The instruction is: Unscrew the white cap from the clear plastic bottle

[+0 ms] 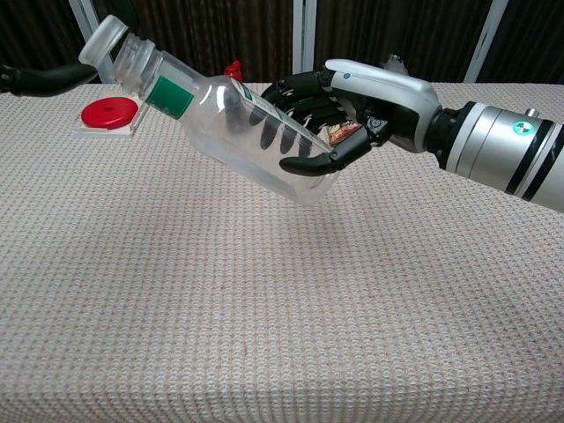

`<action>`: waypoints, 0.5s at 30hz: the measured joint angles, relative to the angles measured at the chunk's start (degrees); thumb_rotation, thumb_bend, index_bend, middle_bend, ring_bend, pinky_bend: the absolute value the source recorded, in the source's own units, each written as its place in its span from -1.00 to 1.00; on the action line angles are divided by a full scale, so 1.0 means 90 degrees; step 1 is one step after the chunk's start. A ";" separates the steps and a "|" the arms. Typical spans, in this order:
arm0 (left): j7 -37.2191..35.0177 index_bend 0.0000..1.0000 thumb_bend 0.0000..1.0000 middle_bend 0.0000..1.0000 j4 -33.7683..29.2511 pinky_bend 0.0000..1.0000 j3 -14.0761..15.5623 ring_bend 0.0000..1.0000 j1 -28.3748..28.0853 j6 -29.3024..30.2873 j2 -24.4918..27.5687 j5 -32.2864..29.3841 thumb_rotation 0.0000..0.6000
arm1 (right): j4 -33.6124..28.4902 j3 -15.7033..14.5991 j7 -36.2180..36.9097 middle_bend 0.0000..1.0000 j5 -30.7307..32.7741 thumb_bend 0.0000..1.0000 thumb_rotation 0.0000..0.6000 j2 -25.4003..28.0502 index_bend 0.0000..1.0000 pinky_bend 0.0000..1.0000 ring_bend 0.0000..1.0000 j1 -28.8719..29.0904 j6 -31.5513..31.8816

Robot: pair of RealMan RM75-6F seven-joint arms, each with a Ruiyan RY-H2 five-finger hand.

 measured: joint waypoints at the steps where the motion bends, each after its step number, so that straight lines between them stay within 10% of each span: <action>1: -0.0003 -0.06 -0.27 -0.72 0.0006 -0.94 -0.0003 -0.94 0.0008 0.0014 0.0003 -0.0007 1.00 | -0.0008 0.0002 -0.0006 0.06 0.0007 0.17 1.00 0.0005 0.20 0.01 -0.24 -0.0004 0.0003; 15: 0.0613 -0.07 -0.26 -0.72 0.0547 -0.96 0.0043 -0.94 0.0312 -0.0355 0.0092 -0.1040 1.00 | -0.0342 -0.0061 -0.1519 0.05 0.0280 0.16 1.00 0.0767 0.21 0.01 -0.24 -0.0076 -0.0417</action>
